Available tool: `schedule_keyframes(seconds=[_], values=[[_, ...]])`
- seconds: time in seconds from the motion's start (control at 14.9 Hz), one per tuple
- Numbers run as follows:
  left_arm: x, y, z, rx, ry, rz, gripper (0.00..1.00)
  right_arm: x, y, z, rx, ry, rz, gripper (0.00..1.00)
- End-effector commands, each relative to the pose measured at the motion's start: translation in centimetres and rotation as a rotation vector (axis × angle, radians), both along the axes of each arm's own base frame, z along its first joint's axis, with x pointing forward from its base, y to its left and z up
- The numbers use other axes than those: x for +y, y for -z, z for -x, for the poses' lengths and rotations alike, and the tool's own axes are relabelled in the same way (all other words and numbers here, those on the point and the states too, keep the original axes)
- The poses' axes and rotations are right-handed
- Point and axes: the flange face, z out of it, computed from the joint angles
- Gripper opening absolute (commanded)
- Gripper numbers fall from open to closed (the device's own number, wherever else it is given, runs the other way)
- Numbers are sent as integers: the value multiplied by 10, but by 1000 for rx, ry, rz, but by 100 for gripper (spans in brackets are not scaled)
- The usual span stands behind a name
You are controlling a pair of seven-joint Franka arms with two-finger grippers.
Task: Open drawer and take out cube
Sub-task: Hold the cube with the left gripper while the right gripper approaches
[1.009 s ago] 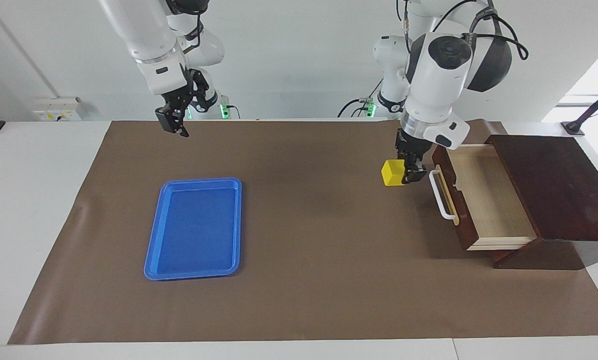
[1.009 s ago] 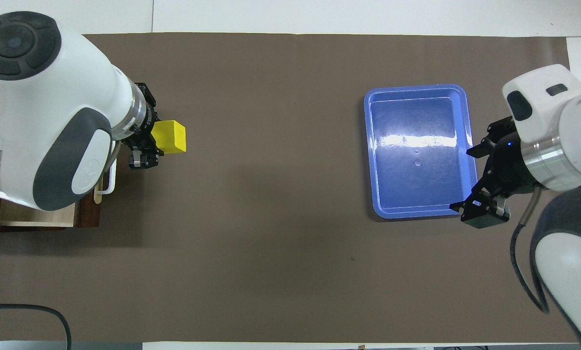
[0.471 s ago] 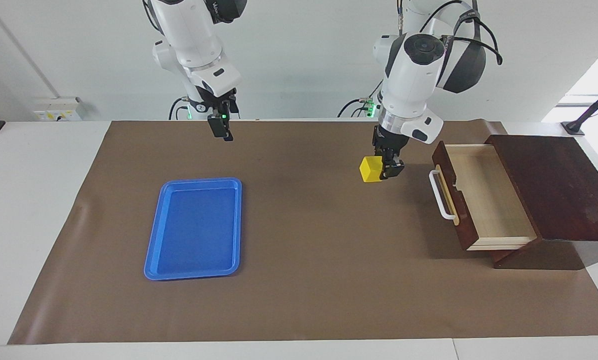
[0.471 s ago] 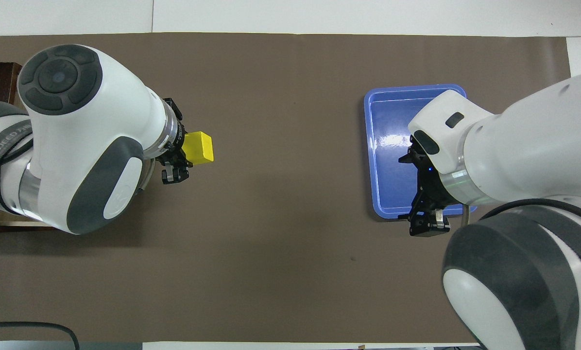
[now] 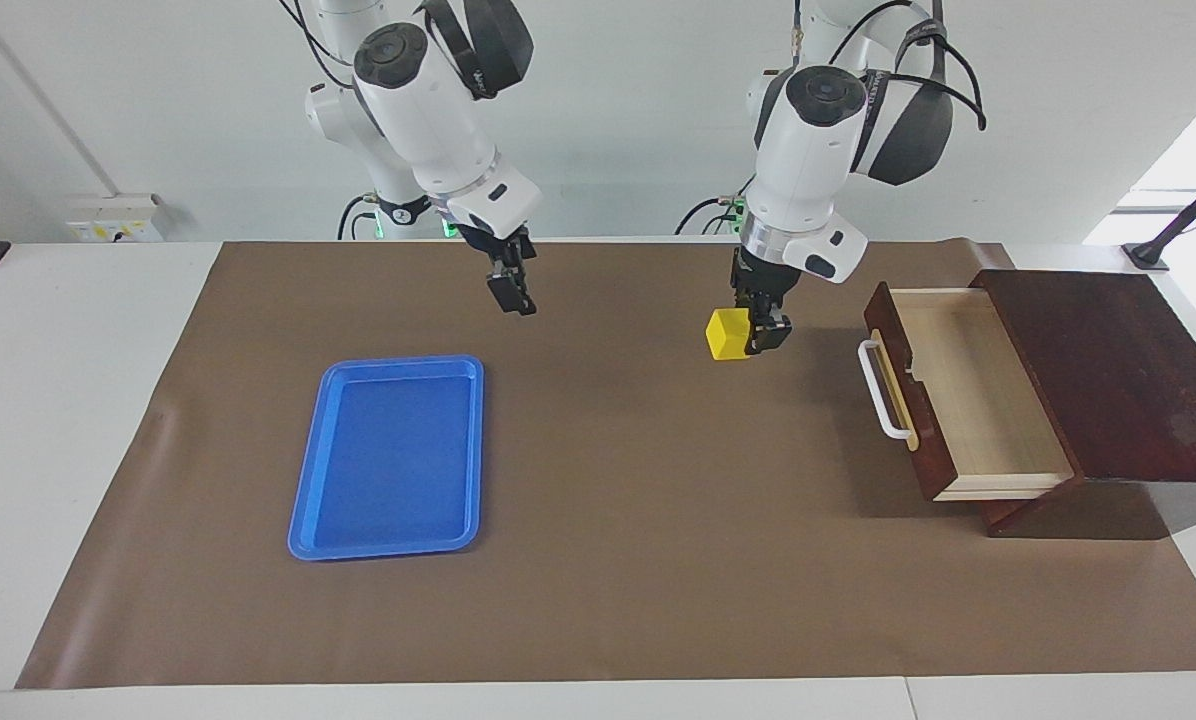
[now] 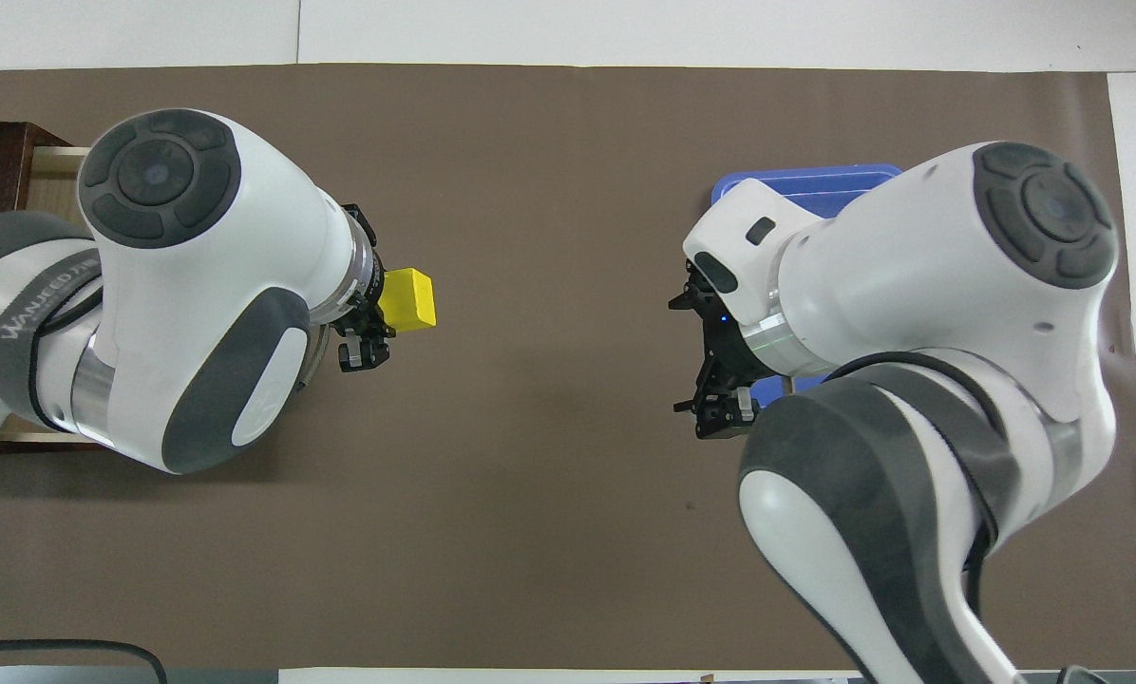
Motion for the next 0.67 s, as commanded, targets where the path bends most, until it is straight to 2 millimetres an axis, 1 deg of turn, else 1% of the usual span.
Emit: schedule_keyframes(seconds=[0.0, 0.07, 0.13, 0.34, 0.47, 0.54, 0.61], values=[[-11, 8, 3, -12, -31, 17, 0, 38, 1, 4, -37, -63, -39, 100], [-16, 9, 5, -10, -25, 17, 0, 47, 1, 4, -44, -76, -42, 100], [-19, 10, 6, -9, -21, 16, 0, 52, 6, 0, -56, -75, -50, 100], [-25, 10, 10, -7, -12, 15, 0, 80, 15, 3, -82, -86, -87, 100], [-26, 12, 12, -5, -10, 14, 0, 105, 23, 10, -101, -100, -101, 100], [-26, 12, 12, -5, -9, 14, 0, 115, 24, 15, -102, -88, -108, 100], [-26, 12, 12, -3, -9, 13, 0, 117, 21, 15, -113, -82, -114, 100]])
